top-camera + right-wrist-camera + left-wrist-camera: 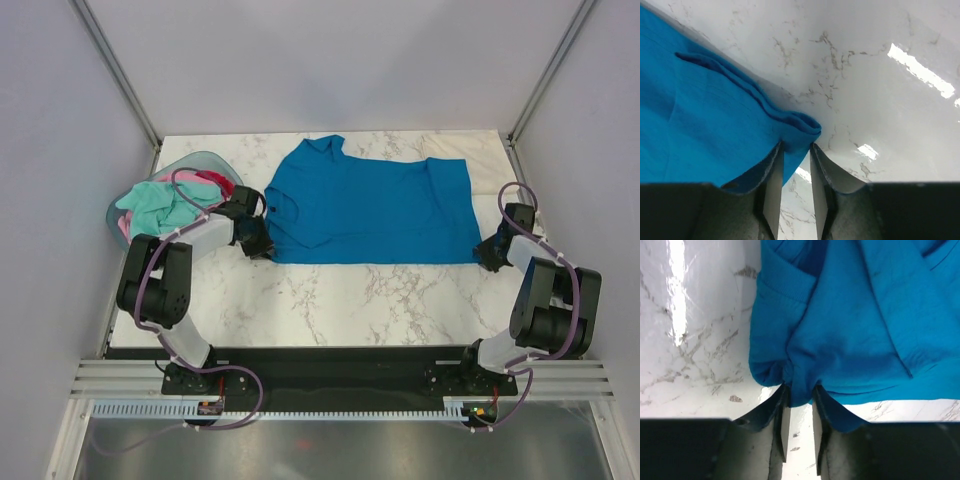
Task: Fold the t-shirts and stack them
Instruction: Fold the tshirt
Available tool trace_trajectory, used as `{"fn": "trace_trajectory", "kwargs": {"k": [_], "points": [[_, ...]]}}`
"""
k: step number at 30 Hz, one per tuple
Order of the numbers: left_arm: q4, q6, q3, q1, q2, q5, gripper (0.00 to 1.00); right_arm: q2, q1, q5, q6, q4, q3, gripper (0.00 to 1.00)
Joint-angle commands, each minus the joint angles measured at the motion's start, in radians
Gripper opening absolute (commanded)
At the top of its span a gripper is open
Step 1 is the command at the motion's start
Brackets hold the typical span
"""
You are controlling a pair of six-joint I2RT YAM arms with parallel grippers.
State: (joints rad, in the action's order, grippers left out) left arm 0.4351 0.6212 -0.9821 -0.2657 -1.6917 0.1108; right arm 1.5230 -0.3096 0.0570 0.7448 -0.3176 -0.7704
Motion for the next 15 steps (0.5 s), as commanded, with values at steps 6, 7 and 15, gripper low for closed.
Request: {"fn": "trace_trajectory", "kwargs": {"k": [6, 7, 15], "points": [[0.053, -0.041, -0.109, -0.003, -0.037, -0.088, 0.02, -0.020, -0.002, 0.061, -0.051, 0.045, 0.034, 0.00], [0.059, -0.043, -0.102, -0.001, -0.033, -0.089, 0.02, -0.030, -0.002, 0.073, -0.062, 0.034, 0.031, 0.00], [0.114, -0.064, -0.010, -0.010, 0.046, -0.063, 0.02, -0.119, -0.005, 0.119, -0.088, -0.093, 0.023, 0.00]]}}
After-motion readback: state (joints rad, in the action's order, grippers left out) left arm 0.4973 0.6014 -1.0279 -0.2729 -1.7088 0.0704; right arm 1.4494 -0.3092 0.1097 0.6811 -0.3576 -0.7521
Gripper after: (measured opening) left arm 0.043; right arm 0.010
